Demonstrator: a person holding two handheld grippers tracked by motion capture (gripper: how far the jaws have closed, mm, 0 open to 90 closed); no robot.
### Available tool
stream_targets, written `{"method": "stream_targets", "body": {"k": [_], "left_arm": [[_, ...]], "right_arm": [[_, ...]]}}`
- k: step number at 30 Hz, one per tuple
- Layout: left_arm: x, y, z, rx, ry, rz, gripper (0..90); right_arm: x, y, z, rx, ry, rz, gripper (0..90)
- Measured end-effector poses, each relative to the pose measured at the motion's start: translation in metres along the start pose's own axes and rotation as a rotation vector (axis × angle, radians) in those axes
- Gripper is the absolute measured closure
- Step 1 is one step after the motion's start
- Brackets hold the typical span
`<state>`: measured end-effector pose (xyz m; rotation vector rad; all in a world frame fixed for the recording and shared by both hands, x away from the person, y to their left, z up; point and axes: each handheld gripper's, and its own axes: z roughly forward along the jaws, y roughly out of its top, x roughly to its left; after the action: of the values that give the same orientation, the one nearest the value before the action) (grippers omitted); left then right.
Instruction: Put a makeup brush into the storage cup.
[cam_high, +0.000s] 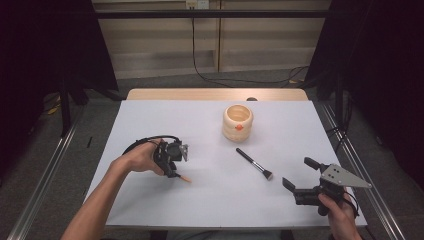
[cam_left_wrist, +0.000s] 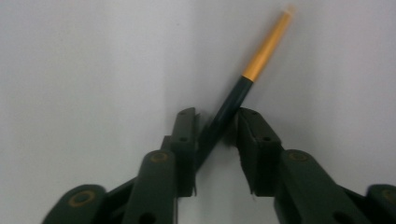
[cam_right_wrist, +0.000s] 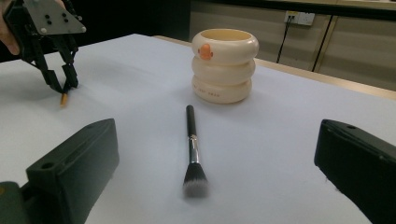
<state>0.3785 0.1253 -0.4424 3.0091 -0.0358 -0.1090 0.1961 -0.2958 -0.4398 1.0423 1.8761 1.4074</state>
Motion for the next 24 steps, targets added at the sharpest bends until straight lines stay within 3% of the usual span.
{"method": "stream_targets", "body": {"k": [2, 11, 17, 20, 24], "left_arm": [[0.0004, 0.0004, 0.0011, -0.011, 0.004, -0.022, 74.4], [-0.0017, 0.0060, 0.0021, 0.029, 0.011, -0.043, 82.3], [-0.0013, 0.0062, 0.0017, 0.036, 0.004, -0.066, 83.6], [-0.0030, 0.0064, 0.0012, 0.037, 0.017, -0.050, 83.6], [-0.0009, 0.0043, 0.0006, 0.019, 0.002, -0.076, 83.8]], "right_arm": [[0.0001, -0.0001, 0.0000, 0.000, 0.002, 0.000, 0.0], [0.0005, -0.0003, 0.0000, 0.003, 0.000, 0.000, 0.0], [0.0004, -0.0005, 0.0002, 0.005, 0.001, 0.001, 0.0], [0.0007, -0.0004, 0.0000, 0.004, 0.004, 0.002, 0.0], [0.0001, -0.0005, 0.0003, 0.006, 0.004, 0.006, 0.0]]}}
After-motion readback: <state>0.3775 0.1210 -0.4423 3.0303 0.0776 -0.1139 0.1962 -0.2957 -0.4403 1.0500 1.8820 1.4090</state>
